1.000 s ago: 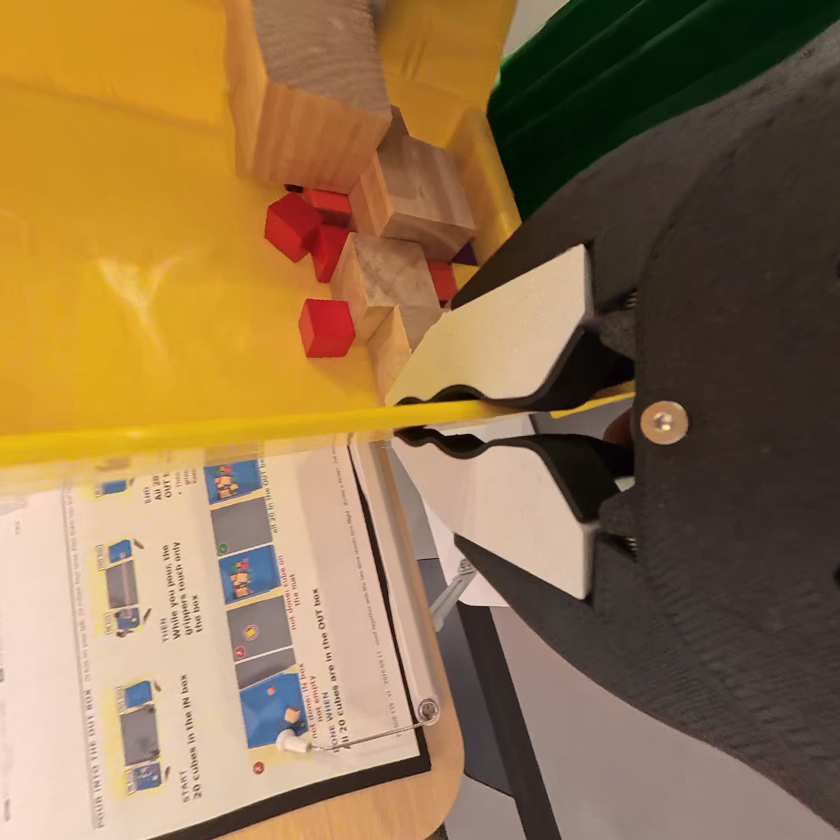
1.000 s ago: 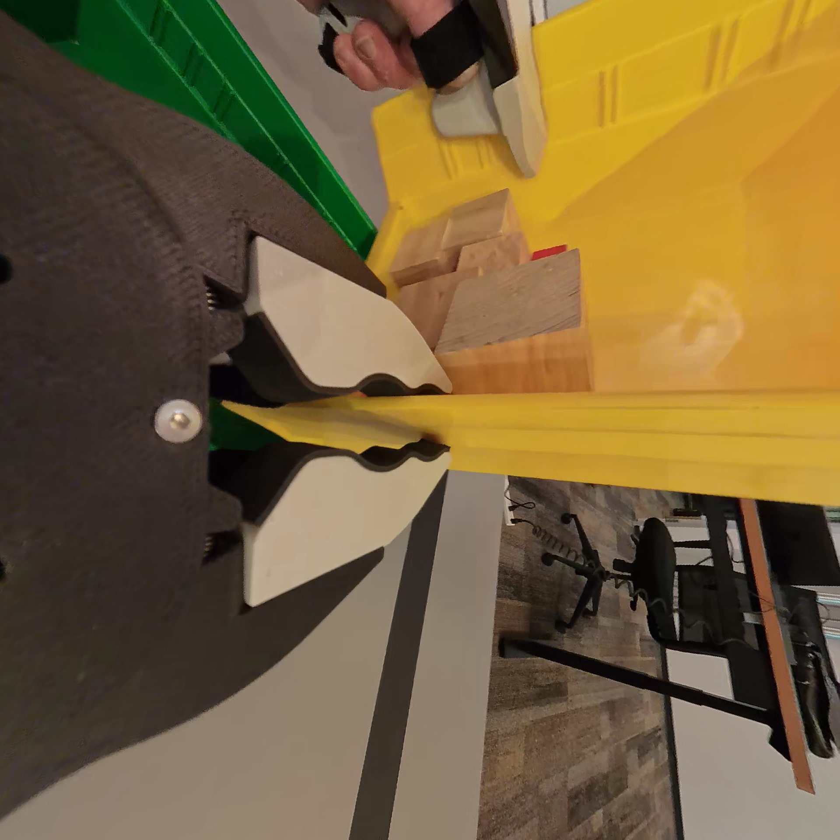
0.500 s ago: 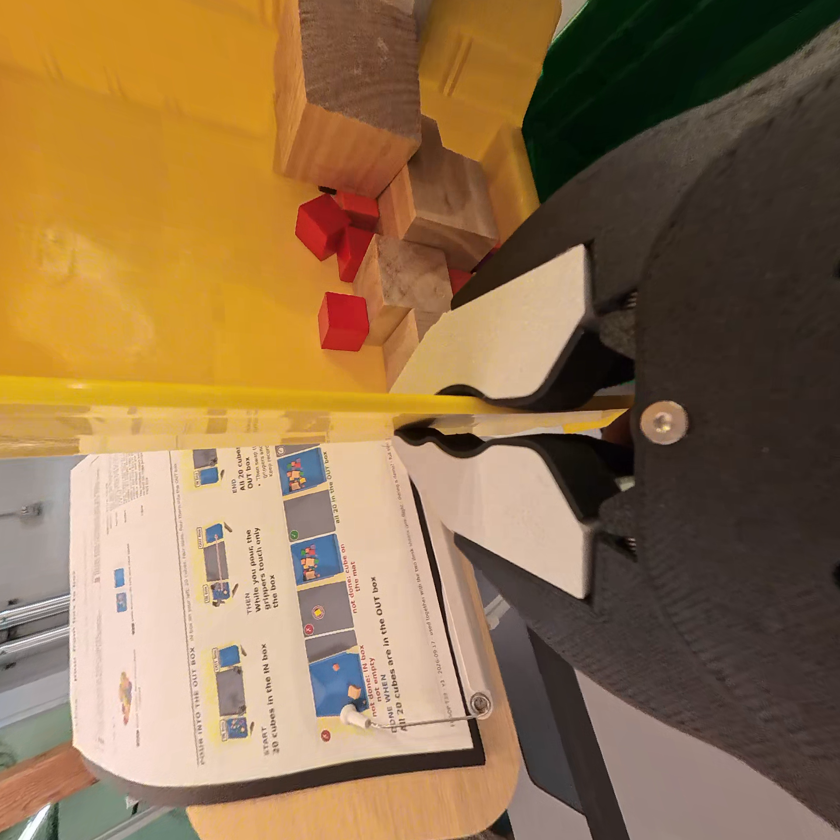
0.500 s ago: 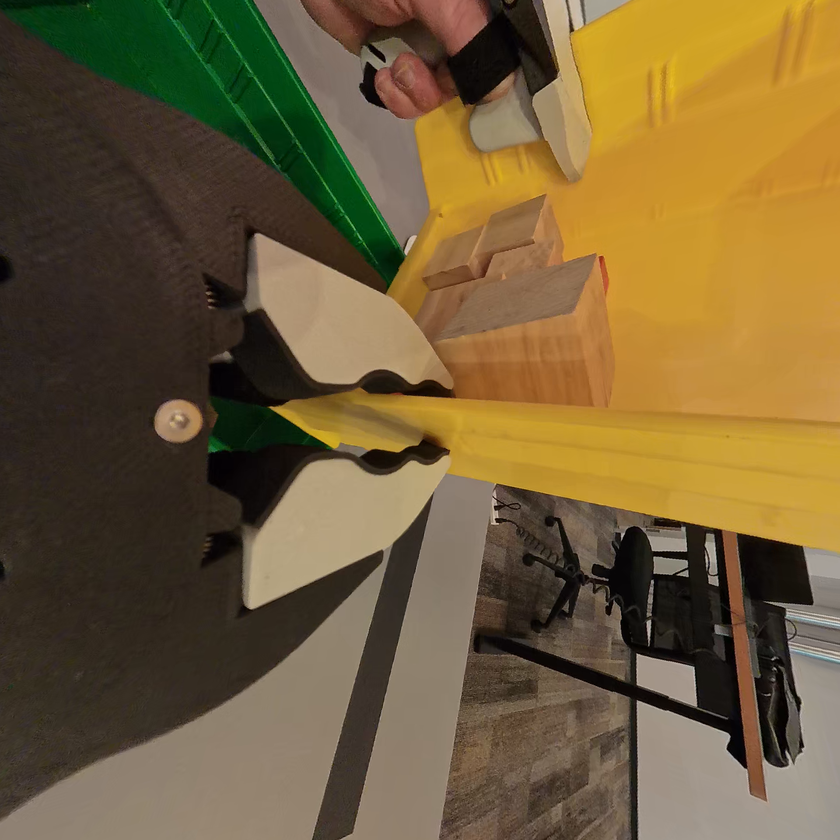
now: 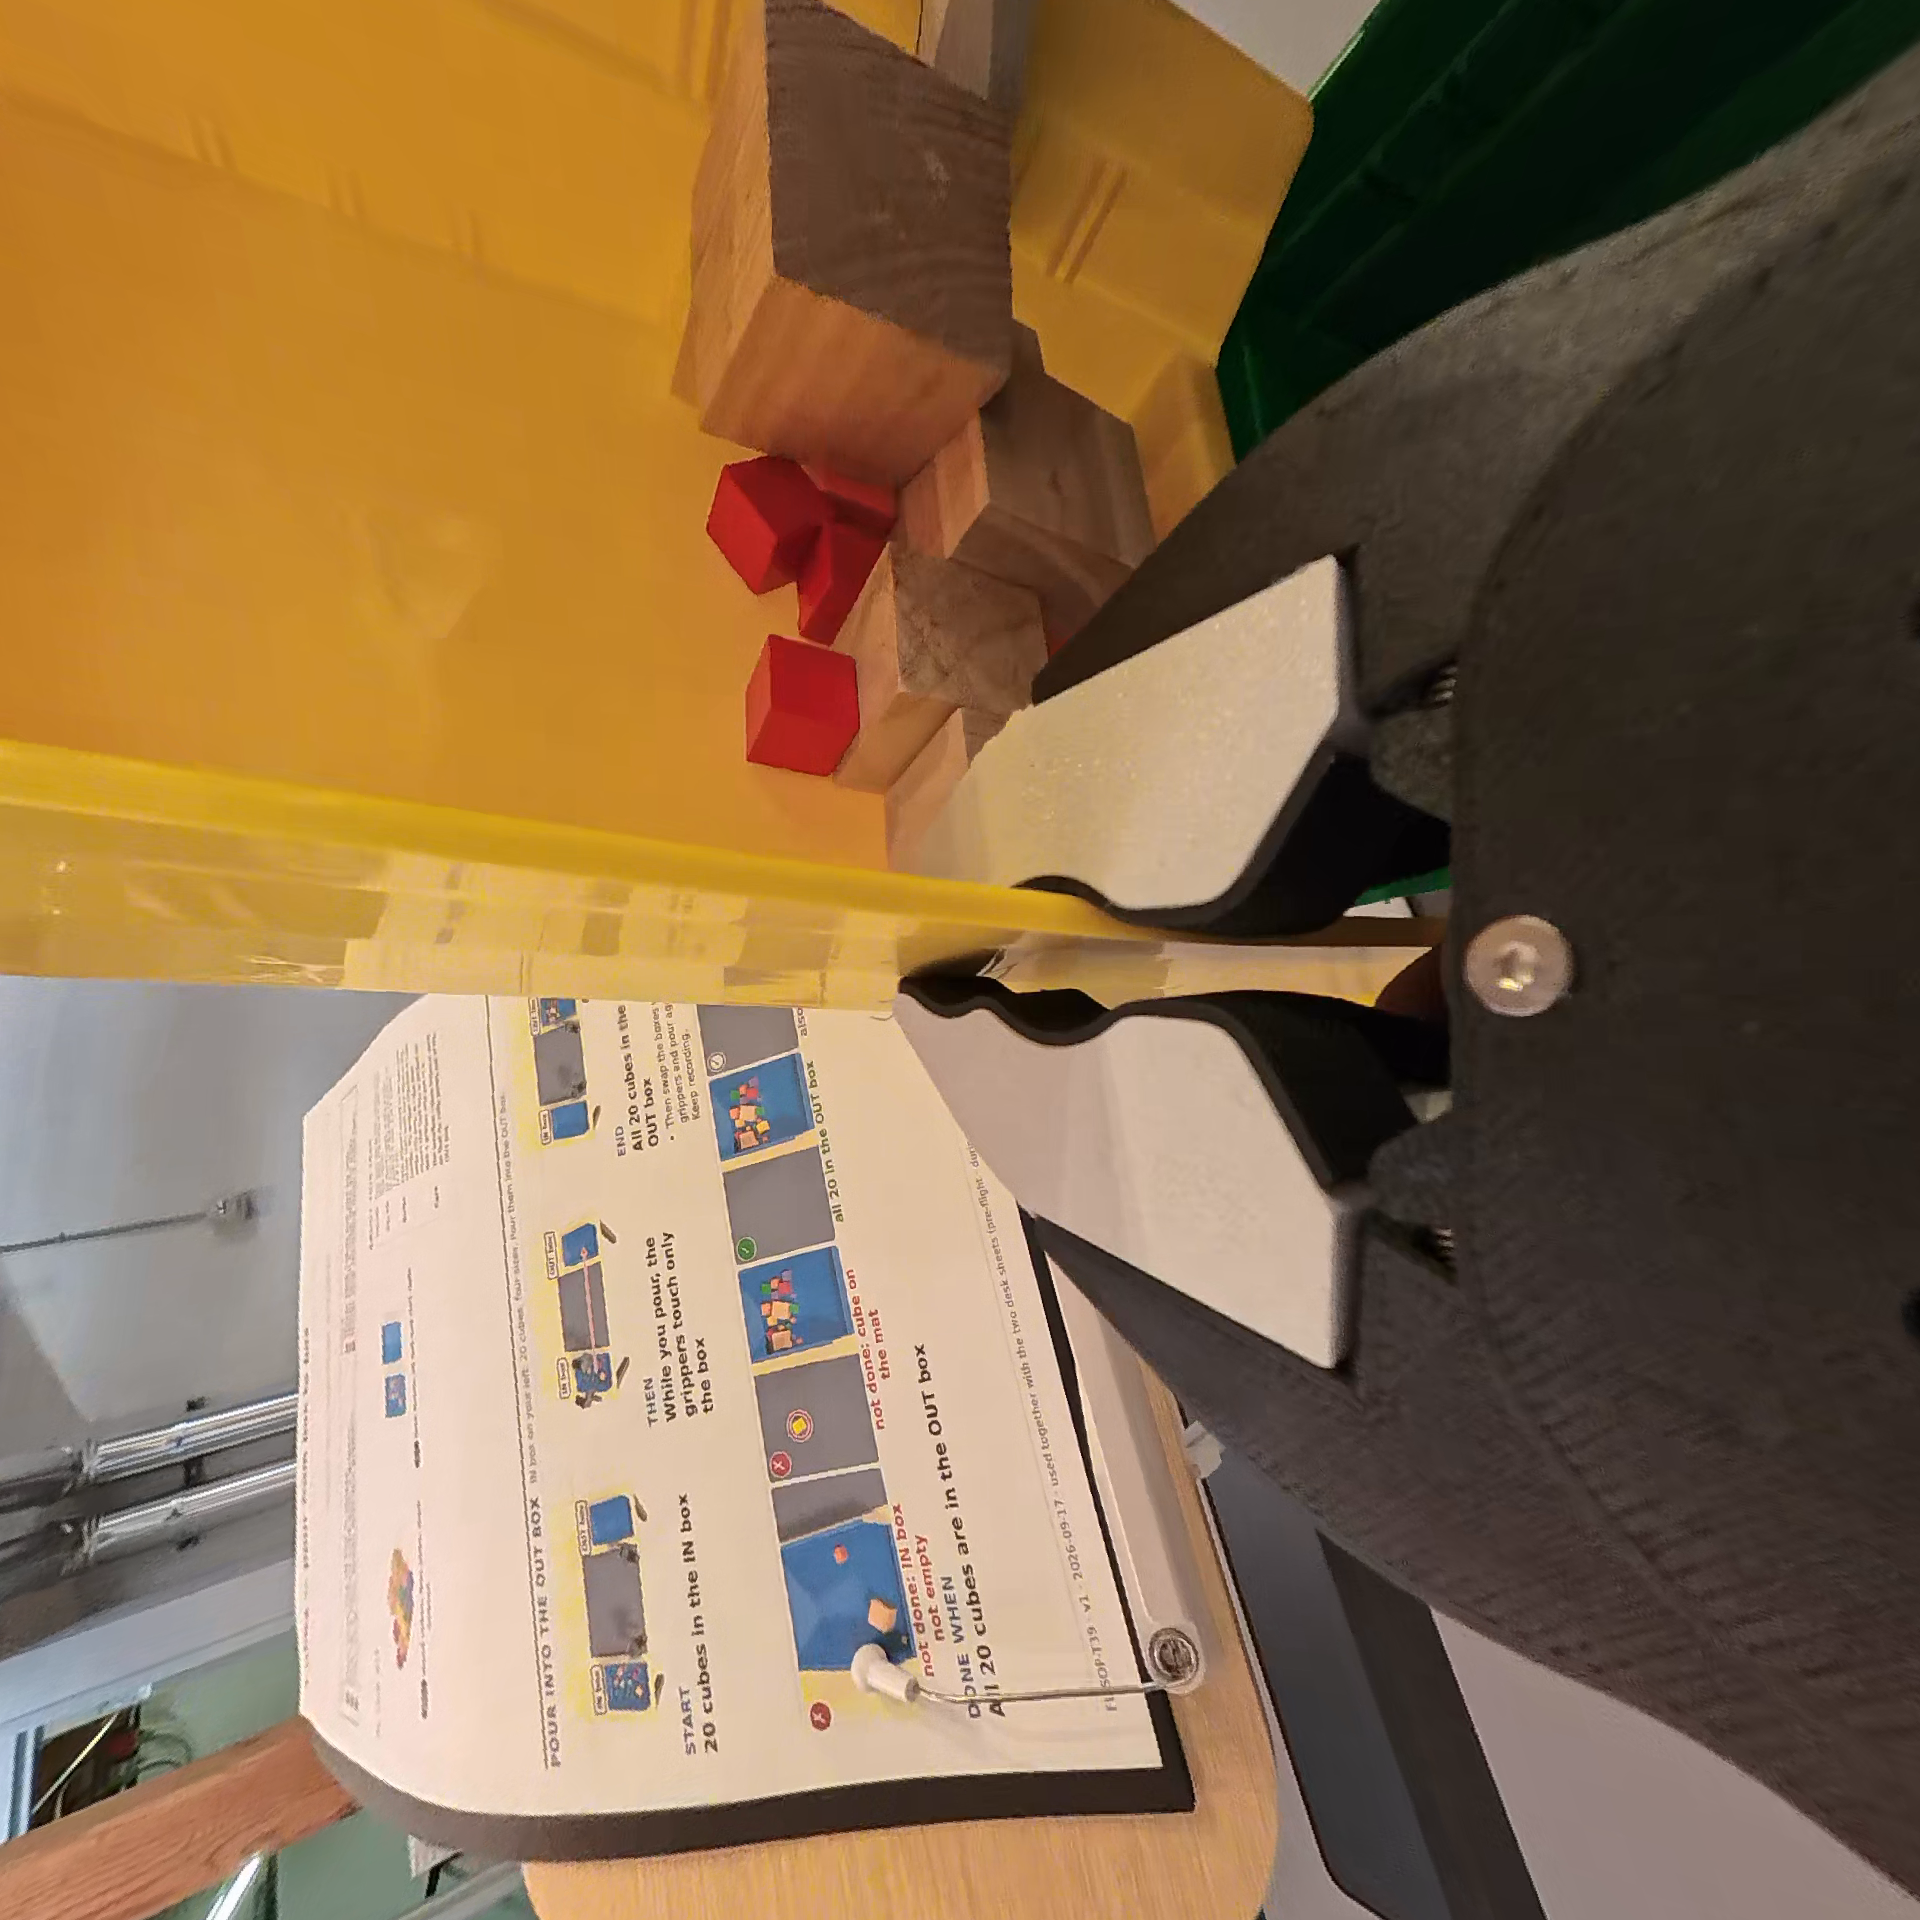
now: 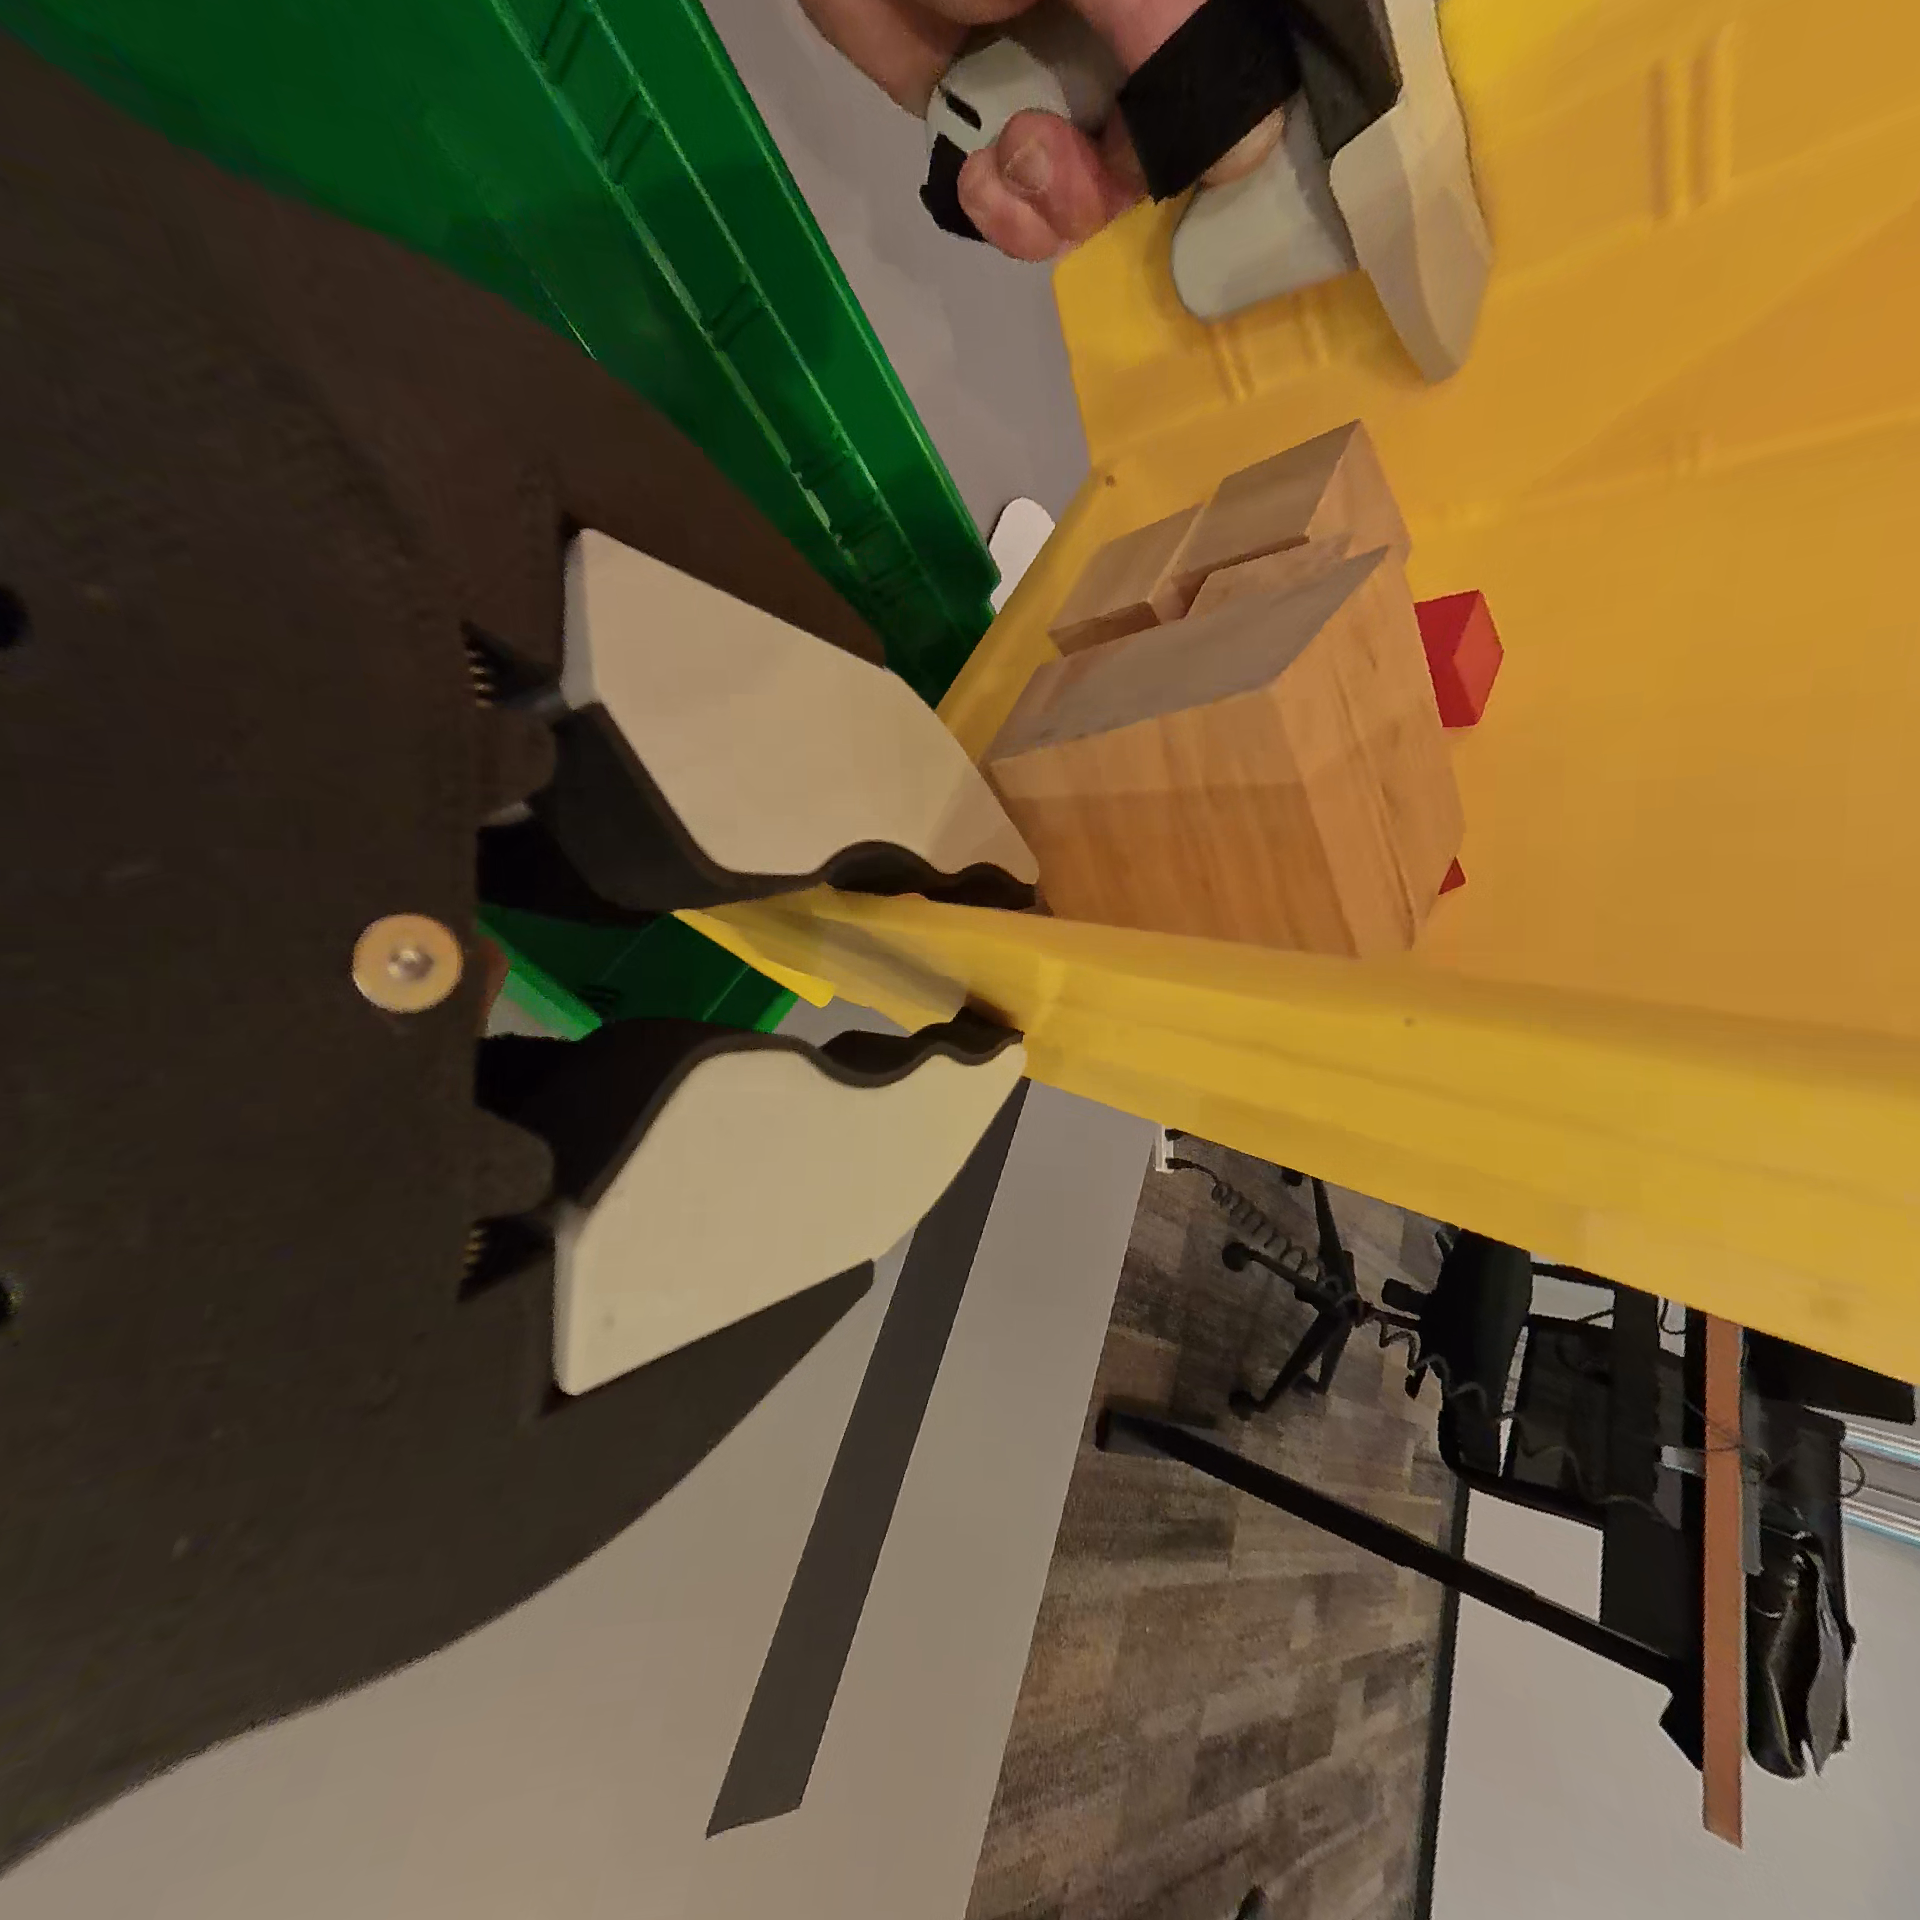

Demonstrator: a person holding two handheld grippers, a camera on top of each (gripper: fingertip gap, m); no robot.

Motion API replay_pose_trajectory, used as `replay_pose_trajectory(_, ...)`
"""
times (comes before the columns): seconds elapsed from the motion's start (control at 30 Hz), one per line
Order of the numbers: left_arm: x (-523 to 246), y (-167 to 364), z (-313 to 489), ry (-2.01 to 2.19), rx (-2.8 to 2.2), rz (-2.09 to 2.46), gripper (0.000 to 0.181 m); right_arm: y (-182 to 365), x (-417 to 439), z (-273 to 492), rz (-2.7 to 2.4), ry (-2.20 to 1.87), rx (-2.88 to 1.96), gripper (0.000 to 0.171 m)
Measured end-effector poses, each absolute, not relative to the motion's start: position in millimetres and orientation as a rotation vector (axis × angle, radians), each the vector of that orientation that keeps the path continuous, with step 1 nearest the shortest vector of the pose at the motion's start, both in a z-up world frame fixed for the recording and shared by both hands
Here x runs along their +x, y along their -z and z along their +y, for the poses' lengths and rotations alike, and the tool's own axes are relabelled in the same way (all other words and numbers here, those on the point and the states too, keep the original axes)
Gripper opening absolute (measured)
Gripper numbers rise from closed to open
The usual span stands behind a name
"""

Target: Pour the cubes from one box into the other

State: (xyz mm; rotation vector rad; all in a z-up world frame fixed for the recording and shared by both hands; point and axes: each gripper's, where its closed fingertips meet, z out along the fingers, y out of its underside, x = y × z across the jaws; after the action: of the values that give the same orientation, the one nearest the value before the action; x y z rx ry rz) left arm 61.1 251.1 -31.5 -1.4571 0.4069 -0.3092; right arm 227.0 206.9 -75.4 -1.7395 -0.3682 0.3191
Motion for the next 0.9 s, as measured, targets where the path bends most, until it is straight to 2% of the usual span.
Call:
replay_pose_trajectory(0.4,57.1,41.7,253.4,0.409,-1.446,0.394,0.007,73.0,217.6,200.7,-0.407,-0.337,-1.67,0.024)
replay_pose_trajectory(0.9,55.6,43.9,254.9,0.398,-1.445,0.386,0.006,75.1,215.7,199.3,-0.442,-0.31,-1.678,0.025)
